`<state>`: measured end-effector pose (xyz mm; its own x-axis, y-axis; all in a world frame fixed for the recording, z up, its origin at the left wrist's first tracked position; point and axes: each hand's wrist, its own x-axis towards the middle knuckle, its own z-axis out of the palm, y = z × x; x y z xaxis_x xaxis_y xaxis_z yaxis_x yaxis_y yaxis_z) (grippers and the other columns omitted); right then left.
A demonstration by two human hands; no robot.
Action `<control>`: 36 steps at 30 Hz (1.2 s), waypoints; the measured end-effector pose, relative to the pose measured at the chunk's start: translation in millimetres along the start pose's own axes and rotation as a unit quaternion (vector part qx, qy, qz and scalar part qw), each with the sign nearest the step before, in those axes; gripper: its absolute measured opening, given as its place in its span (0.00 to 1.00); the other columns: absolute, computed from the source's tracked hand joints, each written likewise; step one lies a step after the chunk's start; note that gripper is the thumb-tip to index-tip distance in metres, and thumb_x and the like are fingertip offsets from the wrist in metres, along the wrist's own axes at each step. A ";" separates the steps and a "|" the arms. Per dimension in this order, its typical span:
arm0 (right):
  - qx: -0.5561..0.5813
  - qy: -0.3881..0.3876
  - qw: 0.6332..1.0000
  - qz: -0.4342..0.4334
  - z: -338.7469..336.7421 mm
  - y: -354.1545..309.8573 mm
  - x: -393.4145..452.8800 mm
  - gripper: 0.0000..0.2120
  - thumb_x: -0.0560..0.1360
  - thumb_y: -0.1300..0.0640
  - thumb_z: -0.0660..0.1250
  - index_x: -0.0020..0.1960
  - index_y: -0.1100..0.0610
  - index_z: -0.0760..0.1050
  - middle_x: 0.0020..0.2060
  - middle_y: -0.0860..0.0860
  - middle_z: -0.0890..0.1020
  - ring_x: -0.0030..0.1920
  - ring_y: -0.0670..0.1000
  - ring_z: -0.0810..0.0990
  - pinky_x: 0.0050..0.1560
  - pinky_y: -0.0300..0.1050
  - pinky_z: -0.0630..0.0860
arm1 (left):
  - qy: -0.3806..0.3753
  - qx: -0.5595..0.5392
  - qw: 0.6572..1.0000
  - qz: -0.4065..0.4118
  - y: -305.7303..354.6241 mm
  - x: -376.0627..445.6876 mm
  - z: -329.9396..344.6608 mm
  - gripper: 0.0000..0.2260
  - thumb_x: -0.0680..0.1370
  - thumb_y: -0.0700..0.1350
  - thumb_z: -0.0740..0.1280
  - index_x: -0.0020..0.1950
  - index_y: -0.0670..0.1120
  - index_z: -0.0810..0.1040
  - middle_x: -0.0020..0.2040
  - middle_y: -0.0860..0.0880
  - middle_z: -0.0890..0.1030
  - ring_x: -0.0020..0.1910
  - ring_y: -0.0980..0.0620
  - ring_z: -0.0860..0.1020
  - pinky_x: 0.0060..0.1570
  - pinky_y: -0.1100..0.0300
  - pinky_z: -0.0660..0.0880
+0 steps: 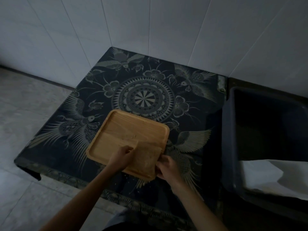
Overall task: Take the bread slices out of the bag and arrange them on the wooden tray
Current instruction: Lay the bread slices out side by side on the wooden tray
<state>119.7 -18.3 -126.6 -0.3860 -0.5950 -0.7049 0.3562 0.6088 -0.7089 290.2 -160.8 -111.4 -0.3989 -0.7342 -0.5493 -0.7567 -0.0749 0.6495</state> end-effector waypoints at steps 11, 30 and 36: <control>-0.010 0.052 0.998 -0.036 18.9 9.1 0.3 0.16 0.76 0.47 0.74 0.61 0.48 0.76 0.55 0.48 0.83 0.55 0.51 0.83 0.57 0.58 0.83 | 0.015 -0.005 1.000 0.005 2.3 -1.7 4.8 0.16 0.80 0.52 0.66 0.67 0.48 0.80 0.58 0.48 0.83 0.47 0.55 0.80 0.40 0.63 0.75; -0.058 0.109 0.988 -0.096 96.6 -41.0 8.0 0.22 0.75 0.42 0.73 0.66 0.46 0.73 0.57 0.43 0.79 0.53 0.41 0.78 0.46 0.42 0.79 | -0.094 -0.184 0.978 -0.017 -19.8 38.5 -87.0 0.09 0.79 0.42 0.70 0.58 0.42 0.77 0.54 0.40 0.82 0.49 0.46 0.81 0.42 0.55 0.77; -0.095 0.094 0.988 -0.081 148.9 -50.1 22.2 0.18 0.75 0.43 0.75 0.60 0.42 0.73 0.53 0.43 0.81 0.50 0.40 0.80 0.42 0.36 0.77 | -0.048 -0.099 0.994 0.025 -50.1 54.9 -135.2 0.06 0.77 0.44 0.72 0.53 0.47 0.82 0.47 0.46 0.86 0.47 0.47 0.85 0.44 0.54 0.82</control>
<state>220.1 -140.2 -110.2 -0.5820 -0.5965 -0.5527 0.1178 0.6107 -0.7831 376.3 -288.6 -103.0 -0.4872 -0.6740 -0.5553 -0.6222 -0.1783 0.7623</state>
